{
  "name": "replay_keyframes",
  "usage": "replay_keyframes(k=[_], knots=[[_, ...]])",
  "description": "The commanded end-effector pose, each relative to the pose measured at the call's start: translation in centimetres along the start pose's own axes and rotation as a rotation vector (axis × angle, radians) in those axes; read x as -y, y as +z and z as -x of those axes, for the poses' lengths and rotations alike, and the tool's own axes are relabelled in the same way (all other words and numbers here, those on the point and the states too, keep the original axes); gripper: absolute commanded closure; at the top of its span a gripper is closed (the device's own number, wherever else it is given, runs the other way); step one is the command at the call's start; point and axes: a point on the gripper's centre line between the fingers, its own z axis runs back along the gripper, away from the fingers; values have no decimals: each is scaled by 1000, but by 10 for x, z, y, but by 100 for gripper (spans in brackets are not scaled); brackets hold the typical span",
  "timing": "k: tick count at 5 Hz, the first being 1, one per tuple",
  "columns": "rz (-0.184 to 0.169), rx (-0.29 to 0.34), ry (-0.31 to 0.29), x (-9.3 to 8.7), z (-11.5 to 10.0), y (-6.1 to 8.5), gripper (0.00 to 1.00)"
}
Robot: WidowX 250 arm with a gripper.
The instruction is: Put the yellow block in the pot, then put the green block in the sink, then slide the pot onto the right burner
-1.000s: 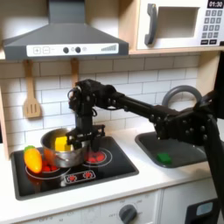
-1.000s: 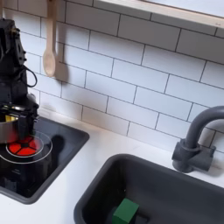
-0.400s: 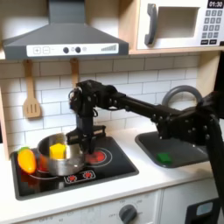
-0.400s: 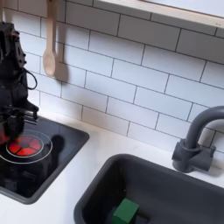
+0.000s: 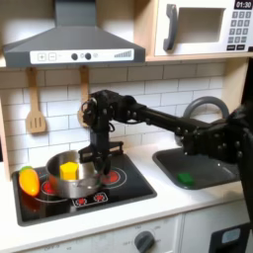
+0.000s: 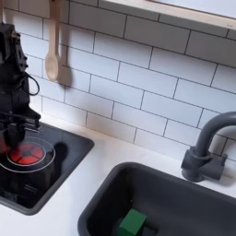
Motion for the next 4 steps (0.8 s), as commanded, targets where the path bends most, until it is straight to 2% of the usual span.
replay_keyframes(k=[1,3,4], knots=[[5,-4,-69,27,-3,-3,100],[12,-1,-112,47,0,-3,100],[14,0,-112,50,1,-2,100]])
